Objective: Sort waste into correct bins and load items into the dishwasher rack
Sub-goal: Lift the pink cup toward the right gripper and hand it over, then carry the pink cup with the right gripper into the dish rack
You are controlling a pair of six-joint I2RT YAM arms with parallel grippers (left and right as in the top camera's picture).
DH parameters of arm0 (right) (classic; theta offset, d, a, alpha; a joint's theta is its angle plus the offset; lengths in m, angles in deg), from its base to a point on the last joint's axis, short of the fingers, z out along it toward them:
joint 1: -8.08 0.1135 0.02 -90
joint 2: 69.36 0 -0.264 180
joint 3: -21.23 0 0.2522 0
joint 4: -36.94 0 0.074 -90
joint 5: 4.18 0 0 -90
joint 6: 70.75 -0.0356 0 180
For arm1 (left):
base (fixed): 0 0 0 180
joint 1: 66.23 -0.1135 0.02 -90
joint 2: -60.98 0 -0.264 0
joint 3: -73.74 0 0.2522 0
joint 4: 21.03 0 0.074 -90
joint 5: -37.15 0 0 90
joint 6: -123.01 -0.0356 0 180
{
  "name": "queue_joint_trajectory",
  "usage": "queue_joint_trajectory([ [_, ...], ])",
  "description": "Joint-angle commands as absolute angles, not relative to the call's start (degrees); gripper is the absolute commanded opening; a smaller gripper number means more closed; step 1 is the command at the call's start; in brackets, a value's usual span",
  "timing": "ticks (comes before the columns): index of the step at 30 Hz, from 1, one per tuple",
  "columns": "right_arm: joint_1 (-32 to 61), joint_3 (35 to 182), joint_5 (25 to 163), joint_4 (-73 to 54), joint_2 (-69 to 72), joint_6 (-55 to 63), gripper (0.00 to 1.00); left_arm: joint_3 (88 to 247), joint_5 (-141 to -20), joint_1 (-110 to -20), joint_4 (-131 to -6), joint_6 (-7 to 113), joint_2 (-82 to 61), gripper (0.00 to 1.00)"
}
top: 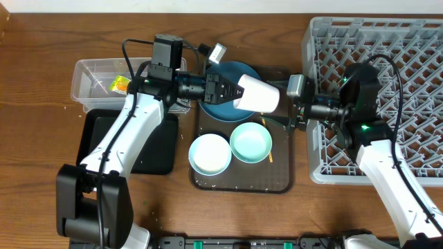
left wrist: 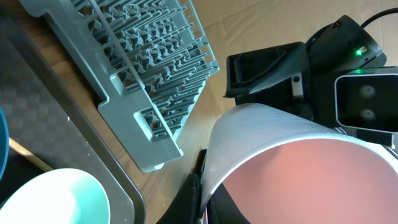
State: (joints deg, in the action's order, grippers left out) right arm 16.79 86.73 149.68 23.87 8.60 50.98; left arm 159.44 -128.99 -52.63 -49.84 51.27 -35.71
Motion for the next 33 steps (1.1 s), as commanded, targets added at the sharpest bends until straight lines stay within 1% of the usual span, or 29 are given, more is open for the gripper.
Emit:
queue_joint_trajectory([
  [1, 17.69, 87.80, 150.31, 24.46, 8.99, 49.95, 0.78, 159.61, -130.23, -52.65, -49.68, 51.77, -36.12, 0.06],
  [4, 17.97, 87.80, 150.33, 24.74, 8.99, 49.95, 0.69, 159.61, -130.21, -52.65, -49.68, 51.77, -36.12, 0.07],
  [5, 17.97, 87.80, 150.33, 24.74, 8.99, 49.95, 0.69, 159.61, -130.21, -52.65, -49.68, 51.80, -36.12, 0.06],
  [12, 17.97, 87.80, 150.31, 24.61, 9.03, 49.90, 0.56, 159.61, -130.21, -52.65, -49.66, 51.77, -36.12, 0.07],
  [14, 17.97, 87.80, 150.31, 24.13, 9.03, 49.88, 0.56, 159.61, -130.04, -52.65, -49.66, 51.75, -36.12, 0.15],
  [16, 17.97, 87.80, 150.14, 23.43, 9.03, 49.20, 0.54, 159.61, -128.26, -52.65, -49.73, 51.75, -36.12, 0.31],
  [17, 17.97, 87.80, 149.61, 23.28, 9.03, 48.20, 0.52, 159.61, -126.82, -52.65, -49.73, 51.73, -36.12, 0.38],
  [18, 17.97, 87.80, 148.10, 23.06, 9.06, 46.19, 0.47, 159.61, -124.13, -52.65, -50.21, 51.73, -36.12, 0.40],
  [20, 17.88, 87.80, 142.88, 22.05, 9.03, 40.59, 0.27, 159.61, -116.70, -52.65, -52.31, 51.56, -36.12, 0.46],
  [21, 17.88, 87.80, 139.97, 21.51, 9.06, 38.08, 0.23, 159.61, -112.75, -52.67, -53.62, 51.16, -36.12, 0.47],
  [22, 17.86, 87.80, 136.37, 20.59, 9.03, 35.98, 0.21, 159.61, -108.35, -52.67, -55.02, 50.99, -36.12, 0.47],
  [23, 17.86, 87.80, 132.45, 19.47, 9.06, 34.91, 0.12, 159.61, -103.26, -52.67, -56.70, 50.66, -36.10, 0.47],
  [24, 17.86, 87.80, 128.19, 18.42, 9.03, 34.21, 0.01, 159.61, -98.26, -52.67, -58.19, 50.68, -36.10, 0.47],
  [26, 17.86, 87.80, 120.11, 16.72, 9.03, 32.18, 0.01, 159.61, -91.35, -52.72, -60.53, 50.66, -36.01, 0.47],
  [28, 17.84, 87.80, 113.83, 15.78, 9.01, 30.01, 0.01, 159.64, -87.24, -52.82, -62.27, 50.51, -35.60, 0.47],
  [33, 17.82, 88.22, 104.11, 13.57, 6.89, 28.29, 0.01, 159.64, -78.17, -53.15, -66.34, 47.99, -32.51, 0.46],
])
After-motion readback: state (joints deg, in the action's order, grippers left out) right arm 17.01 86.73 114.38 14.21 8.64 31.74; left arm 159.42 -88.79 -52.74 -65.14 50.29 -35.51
